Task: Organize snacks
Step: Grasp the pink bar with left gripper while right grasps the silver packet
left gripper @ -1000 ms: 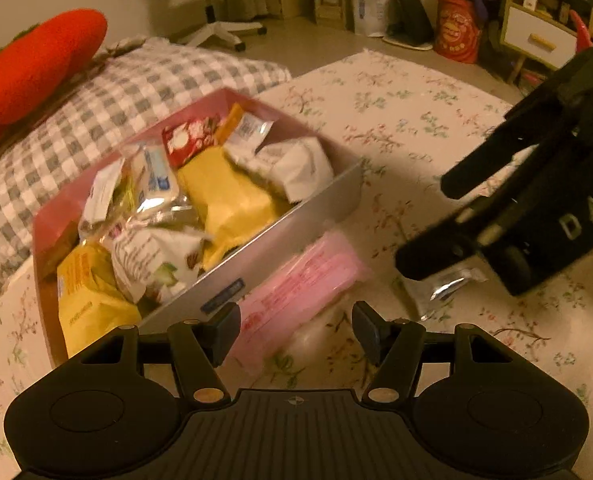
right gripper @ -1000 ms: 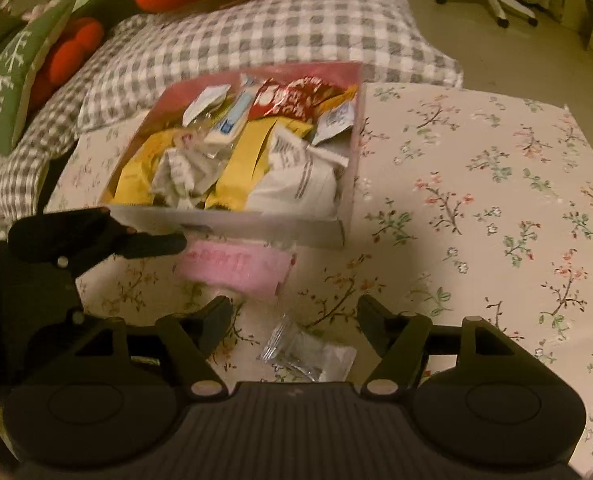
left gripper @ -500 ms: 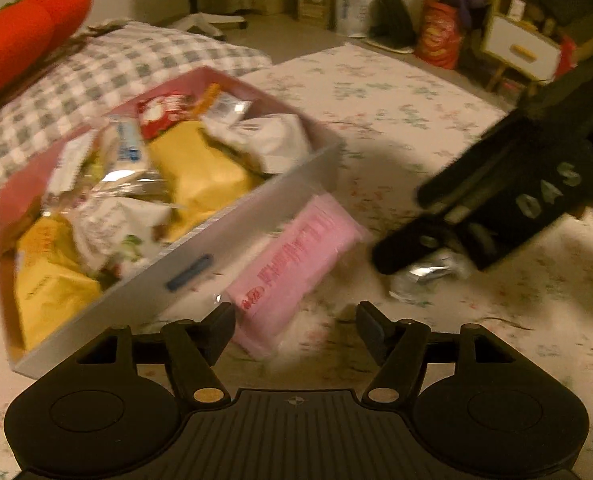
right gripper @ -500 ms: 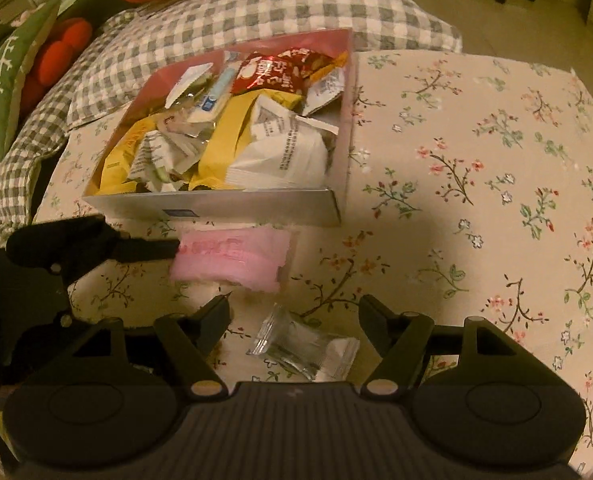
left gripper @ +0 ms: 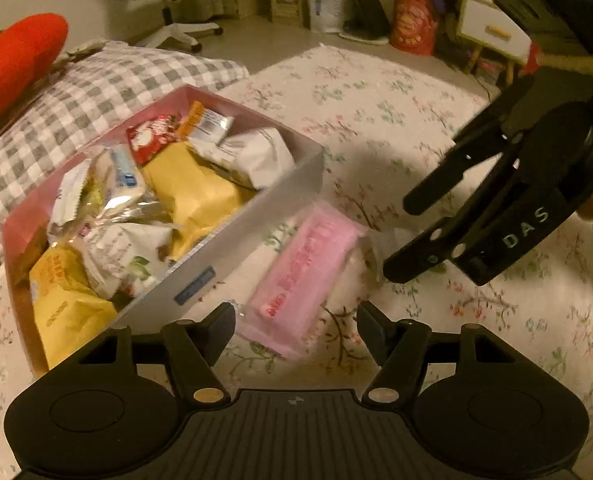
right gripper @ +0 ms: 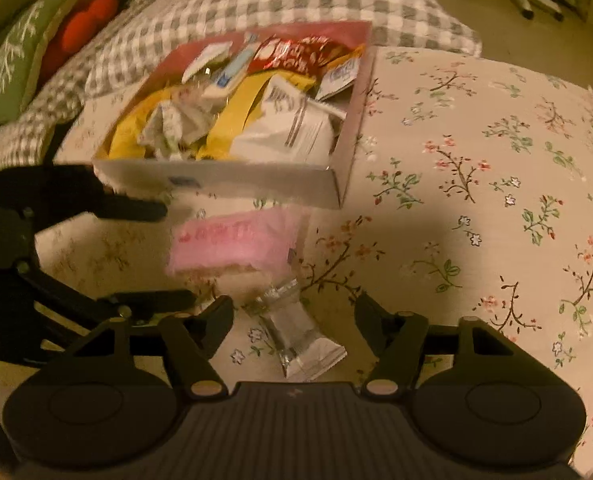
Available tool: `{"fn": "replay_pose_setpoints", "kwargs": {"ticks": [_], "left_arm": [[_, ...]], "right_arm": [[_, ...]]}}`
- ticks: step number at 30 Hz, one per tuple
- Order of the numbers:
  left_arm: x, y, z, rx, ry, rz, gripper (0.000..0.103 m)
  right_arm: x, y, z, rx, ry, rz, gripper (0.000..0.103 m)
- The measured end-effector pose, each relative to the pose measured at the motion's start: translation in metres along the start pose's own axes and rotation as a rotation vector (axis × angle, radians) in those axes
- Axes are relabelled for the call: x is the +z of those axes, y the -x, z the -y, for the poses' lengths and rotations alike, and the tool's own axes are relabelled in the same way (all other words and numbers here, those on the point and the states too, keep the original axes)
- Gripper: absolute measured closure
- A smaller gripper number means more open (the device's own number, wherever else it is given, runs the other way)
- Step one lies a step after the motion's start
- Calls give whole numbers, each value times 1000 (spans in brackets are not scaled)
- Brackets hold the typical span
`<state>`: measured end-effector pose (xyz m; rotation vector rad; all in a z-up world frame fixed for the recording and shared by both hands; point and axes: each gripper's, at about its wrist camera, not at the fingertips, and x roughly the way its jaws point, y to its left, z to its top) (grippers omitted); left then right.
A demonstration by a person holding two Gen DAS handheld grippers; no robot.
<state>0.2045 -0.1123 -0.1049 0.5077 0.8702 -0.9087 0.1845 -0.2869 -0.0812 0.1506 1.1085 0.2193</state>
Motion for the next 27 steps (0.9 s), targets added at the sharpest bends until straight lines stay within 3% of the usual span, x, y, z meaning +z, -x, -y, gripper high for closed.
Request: {"fn": "replay_pose_setpoints", "kwargs": {"ticks": [3, 5, 6, 7, 18, 19, 23, 27], "left_arm": [[-2, -7, 11, 36, -58, -20, 35], [-1, -10, 13, 60, -77, -21, 35], [-1, -10, 12, 65, -77, -21, 35], [0, -10, 11, 68, -76, -19, 35], [12, -22, 17, 69, -78, 24, 36], [12, -23, 17, 60, -70, 26, 38], [13, -22, 13, -5, -17, 18, 71], [12, -20, 19, -1, -34, 16, 73]], "right_arm": [[-5, -3, -5, -12, 53, -17, 50], [-6, -2, -11, -45, 96, -19, 65], [-5, -1, -11, -52, 96, -24, 79], [-5, 0, -11, -48, 82, -27, 81], [-4, 10, -5, -75, -19, -12, 86], [-4, 9, -4, -73, -25, -13, 86], [-3, 6, -1, -78, -46, -16, 86], [-4, 8, 0, -98, -62, -17, 86]]}}
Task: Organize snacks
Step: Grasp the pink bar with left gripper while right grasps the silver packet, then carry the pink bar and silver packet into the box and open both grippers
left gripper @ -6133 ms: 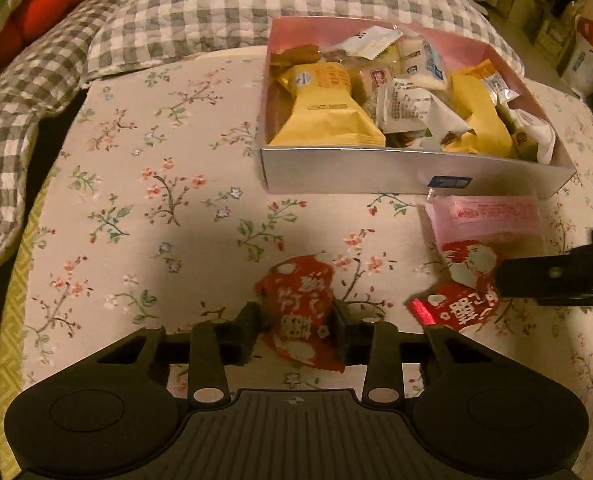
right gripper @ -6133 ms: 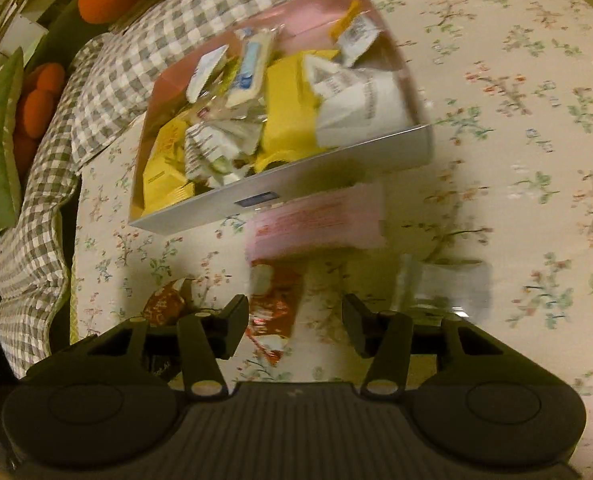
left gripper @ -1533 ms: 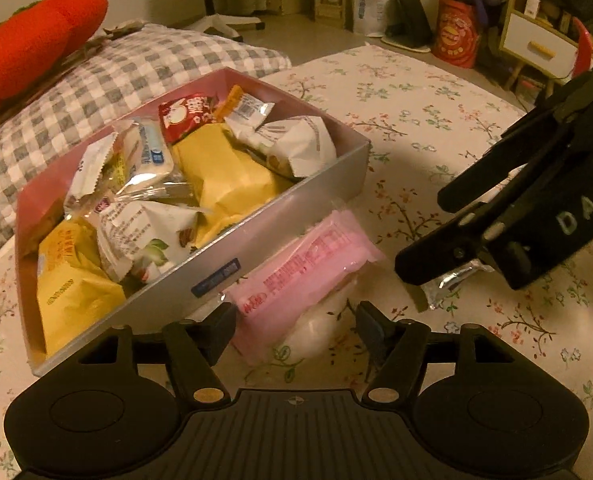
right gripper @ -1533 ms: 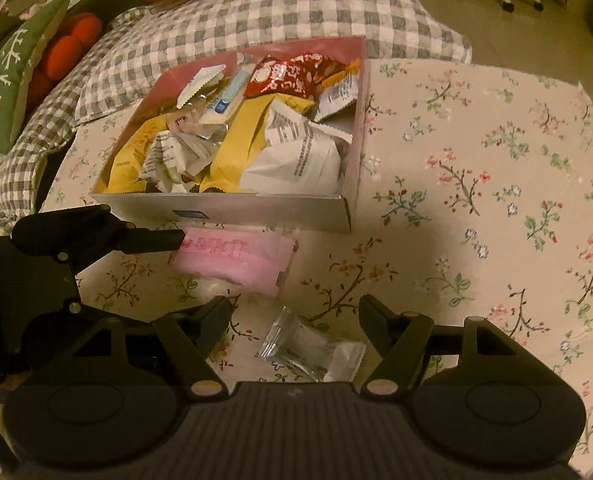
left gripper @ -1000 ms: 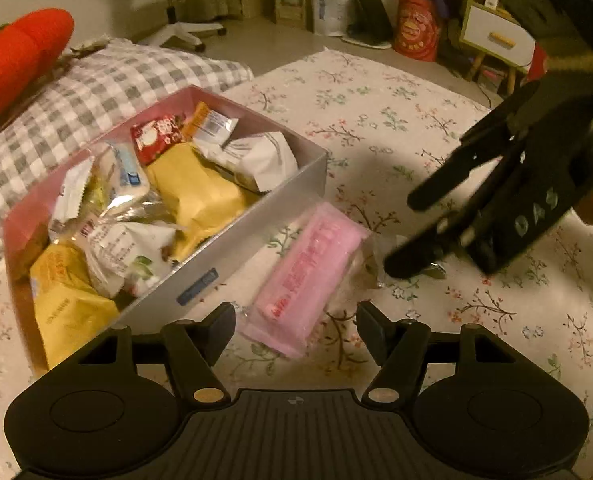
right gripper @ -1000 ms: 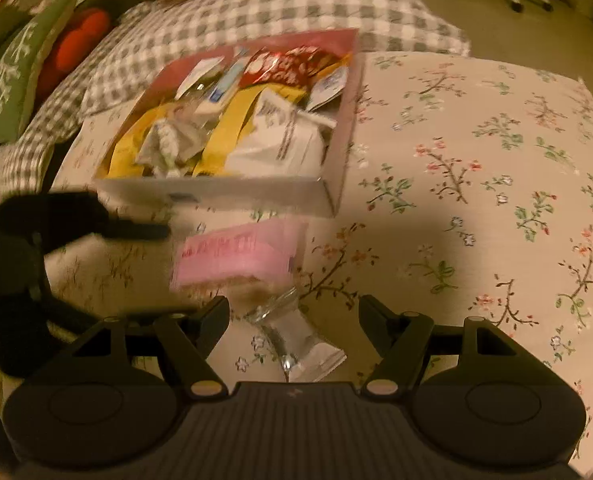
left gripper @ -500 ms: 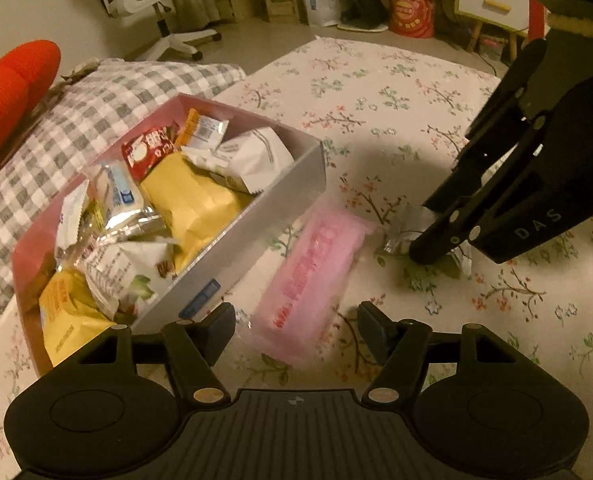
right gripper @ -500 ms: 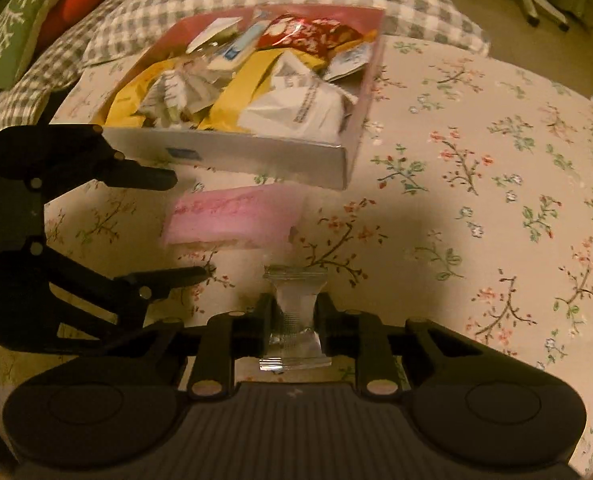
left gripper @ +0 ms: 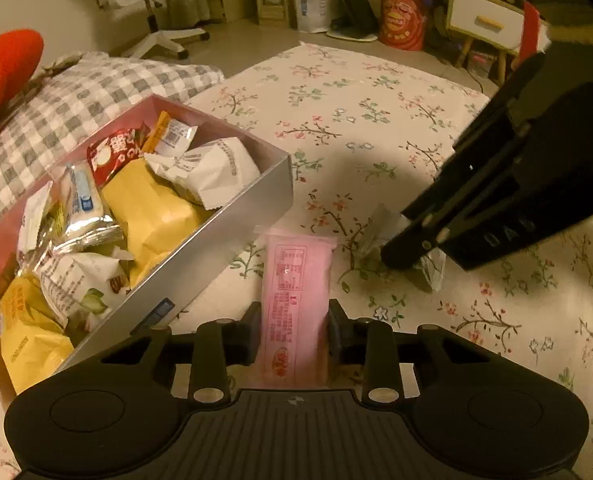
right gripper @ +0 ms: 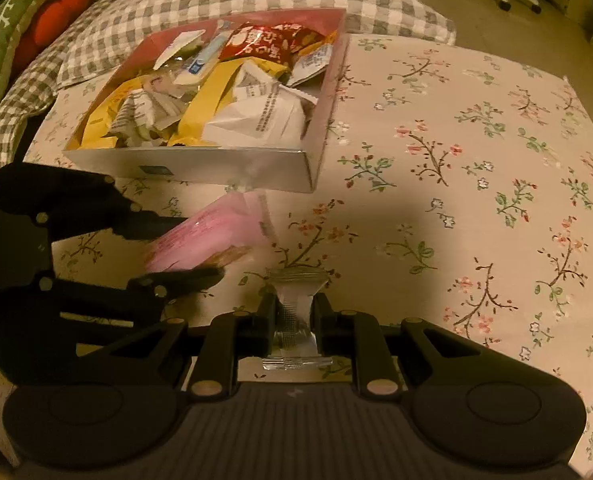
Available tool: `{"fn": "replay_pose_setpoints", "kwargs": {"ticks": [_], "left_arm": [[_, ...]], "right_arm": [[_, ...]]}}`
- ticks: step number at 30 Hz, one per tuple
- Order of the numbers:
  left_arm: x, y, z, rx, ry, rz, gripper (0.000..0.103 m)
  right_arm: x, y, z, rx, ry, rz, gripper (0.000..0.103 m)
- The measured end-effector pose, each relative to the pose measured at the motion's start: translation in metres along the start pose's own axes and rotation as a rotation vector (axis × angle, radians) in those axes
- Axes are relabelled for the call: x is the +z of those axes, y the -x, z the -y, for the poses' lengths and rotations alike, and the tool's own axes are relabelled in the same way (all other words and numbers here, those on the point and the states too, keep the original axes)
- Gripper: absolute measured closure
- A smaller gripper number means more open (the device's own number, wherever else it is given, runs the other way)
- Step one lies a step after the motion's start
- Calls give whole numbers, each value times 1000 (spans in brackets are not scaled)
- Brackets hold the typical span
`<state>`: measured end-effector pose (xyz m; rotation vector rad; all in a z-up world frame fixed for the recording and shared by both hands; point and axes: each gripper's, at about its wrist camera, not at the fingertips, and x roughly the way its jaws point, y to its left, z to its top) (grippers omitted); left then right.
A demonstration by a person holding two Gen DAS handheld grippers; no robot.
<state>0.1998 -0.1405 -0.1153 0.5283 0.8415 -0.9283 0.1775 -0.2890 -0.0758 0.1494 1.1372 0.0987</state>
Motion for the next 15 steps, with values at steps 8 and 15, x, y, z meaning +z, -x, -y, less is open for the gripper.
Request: {"fn": "replay_pose_setpoints", "kwargs": {"ticks": [8, 15], "left_arm": [[-2, 9, 1, 35, 35, -30, 74], [-9, 32, -1, 16, 74, -9, 74]], "right_arm": [[1, 6, 6, -24, -46, 5, 86], [1, 17, 8, -35, -77, 28, 86]]}}
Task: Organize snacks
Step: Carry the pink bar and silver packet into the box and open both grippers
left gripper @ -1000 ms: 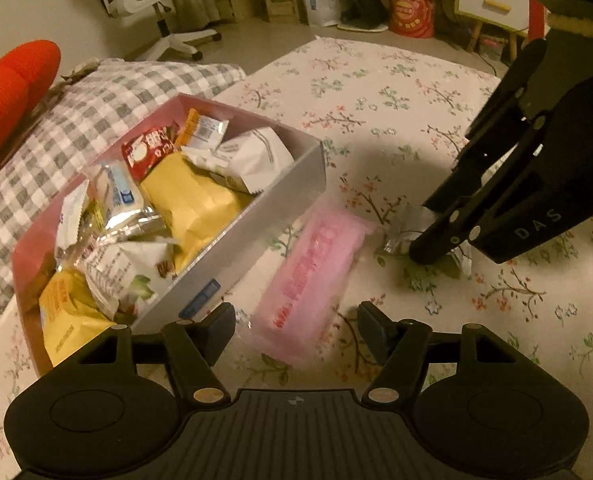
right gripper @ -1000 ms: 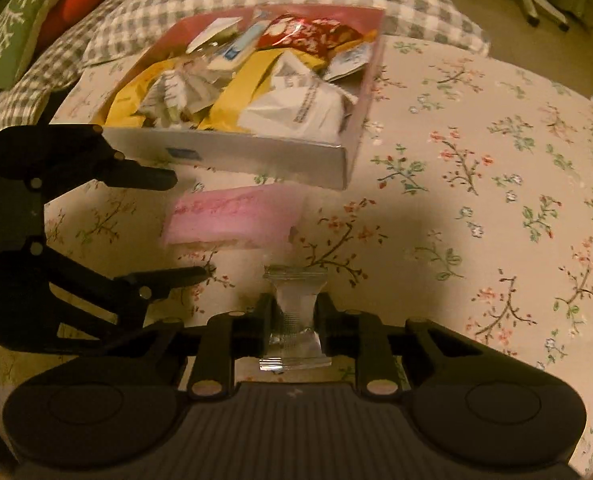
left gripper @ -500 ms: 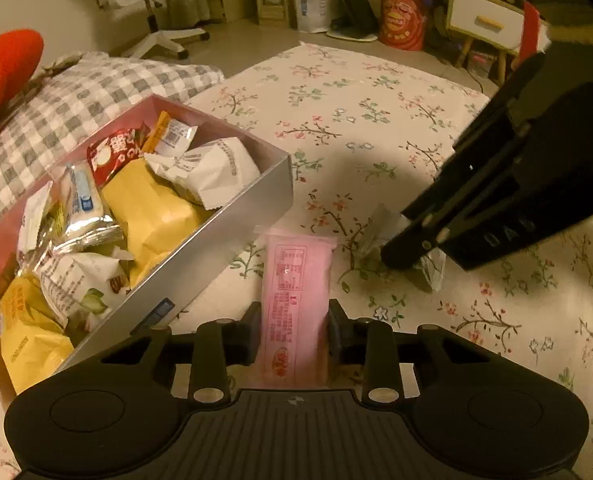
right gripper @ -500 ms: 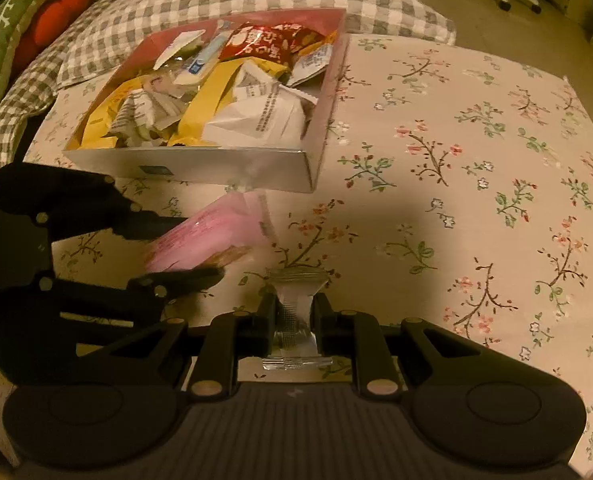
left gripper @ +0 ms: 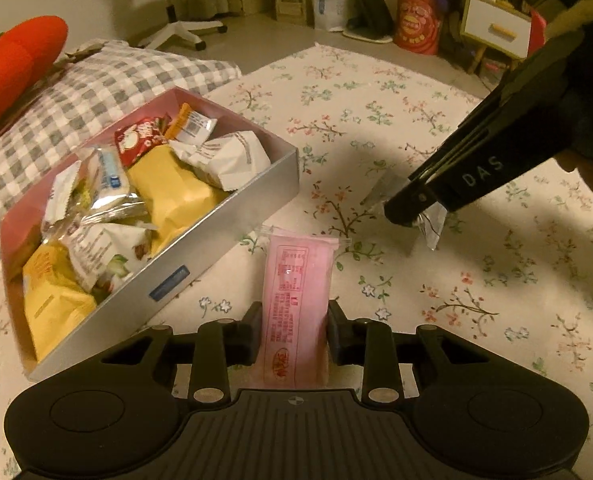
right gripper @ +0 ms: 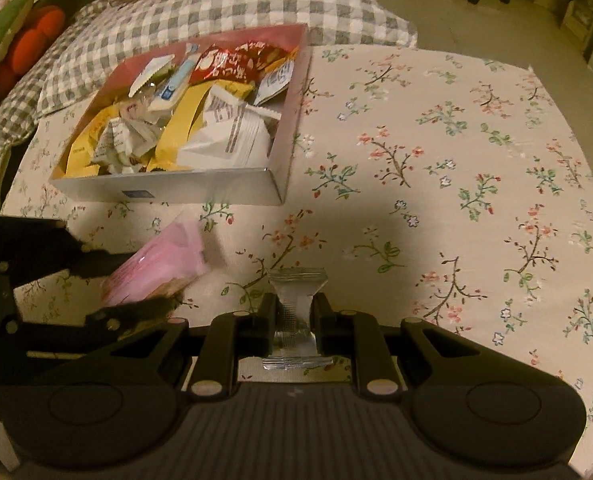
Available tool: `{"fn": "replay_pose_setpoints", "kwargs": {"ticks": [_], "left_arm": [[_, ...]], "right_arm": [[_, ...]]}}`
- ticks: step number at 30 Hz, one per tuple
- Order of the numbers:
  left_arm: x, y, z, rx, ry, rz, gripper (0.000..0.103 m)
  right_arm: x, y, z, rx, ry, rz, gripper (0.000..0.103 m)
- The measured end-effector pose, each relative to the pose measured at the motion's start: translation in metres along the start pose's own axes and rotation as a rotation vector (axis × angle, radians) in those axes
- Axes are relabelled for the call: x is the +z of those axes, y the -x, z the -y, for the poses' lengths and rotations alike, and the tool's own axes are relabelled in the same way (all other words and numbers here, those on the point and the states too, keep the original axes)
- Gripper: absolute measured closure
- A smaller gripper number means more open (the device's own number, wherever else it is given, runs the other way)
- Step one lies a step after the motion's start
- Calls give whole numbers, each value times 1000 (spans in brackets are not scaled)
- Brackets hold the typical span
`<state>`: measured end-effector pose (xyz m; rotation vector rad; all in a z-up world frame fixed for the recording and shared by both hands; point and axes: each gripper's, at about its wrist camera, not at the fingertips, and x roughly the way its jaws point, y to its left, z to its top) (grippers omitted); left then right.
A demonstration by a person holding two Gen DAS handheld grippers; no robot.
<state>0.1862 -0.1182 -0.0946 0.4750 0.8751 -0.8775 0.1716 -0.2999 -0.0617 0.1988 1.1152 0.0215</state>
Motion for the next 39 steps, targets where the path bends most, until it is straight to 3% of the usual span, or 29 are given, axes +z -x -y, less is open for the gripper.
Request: {"fn": "replay_pose_setpoints", "kwargs": {"ticks": [9, 14, 17, 30, 39], "left_arm": [[-5, 33, -12, 74, 114, 15, 74], [-4, 49, -15, 185, 251, -32, 74], [-4, 59, -8, 266, 258, -35, 74], [-5, 81, -4, 350, 338, 5, 74], [-8, 86, -29, 409, 421, 17, 74]], "right_arm": [[5, 14, -18, 23, 43, 23, 86], [1, 25, -29, 47, 69, 31, 86], [-1, 30, -32, 60, 72, 33, 86], [0, 36, -51, 91, 91, 41, 86], [18, 36, -59, 109, 108, 63, 86]]}}
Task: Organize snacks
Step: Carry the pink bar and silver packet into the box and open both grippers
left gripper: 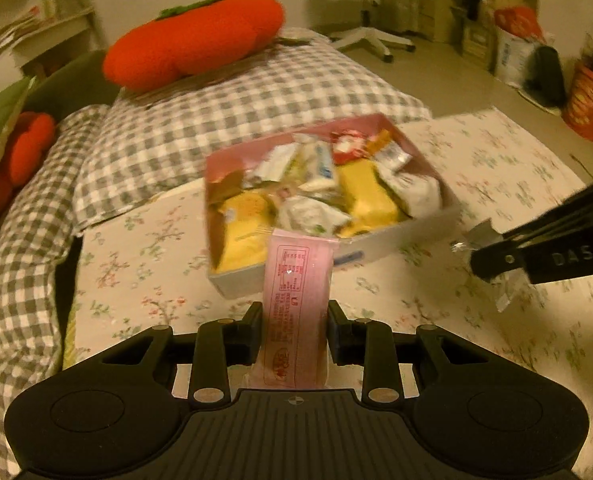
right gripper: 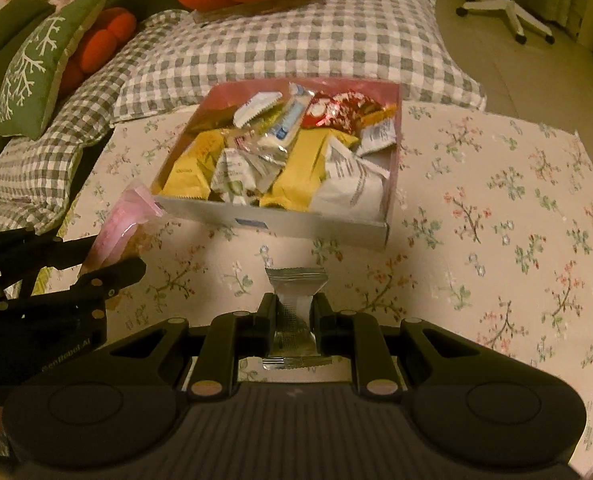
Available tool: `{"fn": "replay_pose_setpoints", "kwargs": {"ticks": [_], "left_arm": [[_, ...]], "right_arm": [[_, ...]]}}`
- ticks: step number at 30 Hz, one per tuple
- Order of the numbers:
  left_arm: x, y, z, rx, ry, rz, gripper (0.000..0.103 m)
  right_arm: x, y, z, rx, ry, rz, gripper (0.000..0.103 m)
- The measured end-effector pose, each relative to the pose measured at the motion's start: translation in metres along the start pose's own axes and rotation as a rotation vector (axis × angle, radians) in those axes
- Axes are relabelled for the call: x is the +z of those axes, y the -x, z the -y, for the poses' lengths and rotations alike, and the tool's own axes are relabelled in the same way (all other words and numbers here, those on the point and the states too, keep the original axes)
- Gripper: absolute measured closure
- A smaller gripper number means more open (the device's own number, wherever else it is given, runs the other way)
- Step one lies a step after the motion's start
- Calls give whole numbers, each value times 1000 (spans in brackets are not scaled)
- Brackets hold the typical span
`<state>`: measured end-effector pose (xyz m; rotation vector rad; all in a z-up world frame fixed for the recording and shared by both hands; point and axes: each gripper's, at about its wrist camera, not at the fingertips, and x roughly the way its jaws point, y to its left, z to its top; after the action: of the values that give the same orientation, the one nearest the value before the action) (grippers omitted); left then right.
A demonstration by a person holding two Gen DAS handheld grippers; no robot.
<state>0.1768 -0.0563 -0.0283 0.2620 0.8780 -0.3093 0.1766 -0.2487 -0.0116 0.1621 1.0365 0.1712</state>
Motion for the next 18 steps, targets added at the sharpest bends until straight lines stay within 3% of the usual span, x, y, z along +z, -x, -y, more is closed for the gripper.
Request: {"fn": "replay_pose_setpoints", "kwargs": {"ticks": [8, 14, 18], "left_arm": [[23, -9, -55, 3, 196, 13, 74], [48, -39, -59, -78, 284, 36, 74], [66, -62, -60, -72, 292, 72, 74]], "right_arm": [[36, 8, 4, 45, -29, 93, 86], [66, -10, 18, 24, -80, 114, 86], [86, -20, 33, 20, -135, 149, 86]]}}
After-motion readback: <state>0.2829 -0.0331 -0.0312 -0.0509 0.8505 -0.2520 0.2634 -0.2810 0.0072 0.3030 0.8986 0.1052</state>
